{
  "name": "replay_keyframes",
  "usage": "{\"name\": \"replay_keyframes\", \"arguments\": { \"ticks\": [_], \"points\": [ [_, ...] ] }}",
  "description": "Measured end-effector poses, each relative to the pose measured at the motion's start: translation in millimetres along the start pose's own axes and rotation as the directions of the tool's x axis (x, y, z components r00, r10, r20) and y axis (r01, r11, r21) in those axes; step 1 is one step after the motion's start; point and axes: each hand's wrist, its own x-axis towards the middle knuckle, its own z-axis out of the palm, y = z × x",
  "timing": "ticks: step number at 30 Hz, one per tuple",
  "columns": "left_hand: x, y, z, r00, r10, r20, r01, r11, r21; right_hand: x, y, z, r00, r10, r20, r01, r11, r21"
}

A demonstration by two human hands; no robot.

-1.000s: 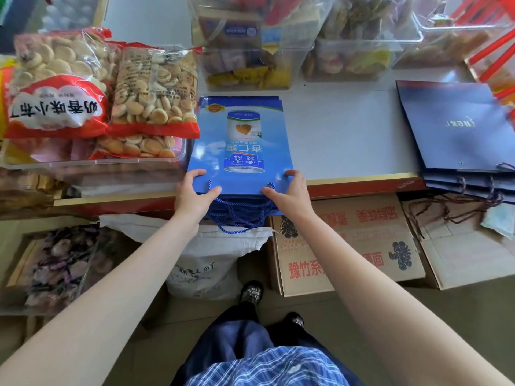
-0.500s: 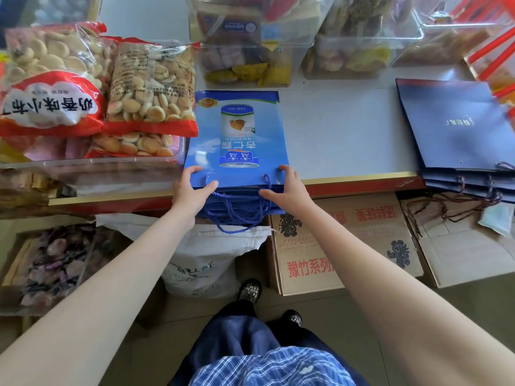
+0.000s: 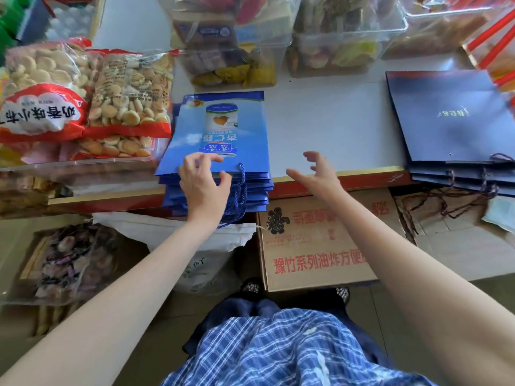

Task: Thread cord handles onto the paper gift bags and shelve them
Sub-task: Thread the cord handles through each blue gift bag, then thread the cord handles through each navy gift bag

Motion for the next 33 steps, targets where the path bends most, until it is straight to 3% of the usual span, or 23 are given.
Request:
{"name": "replay_keyframes", "arguments": {
  "ticks": [4,7,11,13,16,20,28,30,33],
  "points": [
    [-8,54,49,0.988,0.072,0.137,-0.071,0.997,-0.015,5,49,-60,0.998,0.028,-0.061,-0.03,0.999,-0.024],
    [-23,103,99,0.968,0.024,0.249,-0.03,0.999,0.018,7,95,-115,0.994,0.0,-0.11,-0.011,0.995,-0.103],
    [-48,166,163,0.931,-0.005,0.366,-0.02,0.998,0.064,17,160,-195,0.963,-0.113,-0.246,-0.009,0.894,-0.448],
    [-60,190,184,0.915,-0.001,0.403,-0.036,0.996,0.084,27,190,-228,0.971,-0.121,-0.204,-0.023,0.807,-0.59],
    [-74,213,203,0.902,0.008,0.431,-0.064,0.991,0.116,47,219,-264,0.969,-0.117,-0.217,-0.042,0.789,-0.613],
    [-82,222,217,0.896,-0.031,0.443,-0.052,0.983,0.175,76,236,-287,0.955,-0.246,-0.168,0.046,0.678,-0.734],
    [-89,232,219,0.896,-0.01,0.445,-0.098,0.971,0.219,91,212,-312,0.945,-0.325,-0.029,0.137,0.476,-0.869],
    [-84,237,218,0.896,-0.038,0.443,-0.033,0.988,0.153,77,198,-311,0.898,-0.429,-0.097,0.127,0.464,-0.877],
    [-79,246,222,0.855,-0.199,0.479,0.278,0.956,-0.099,44,179,-285,0.758,-0.635,-0.144,0.274,0.512,-0.814]
  ]
}}
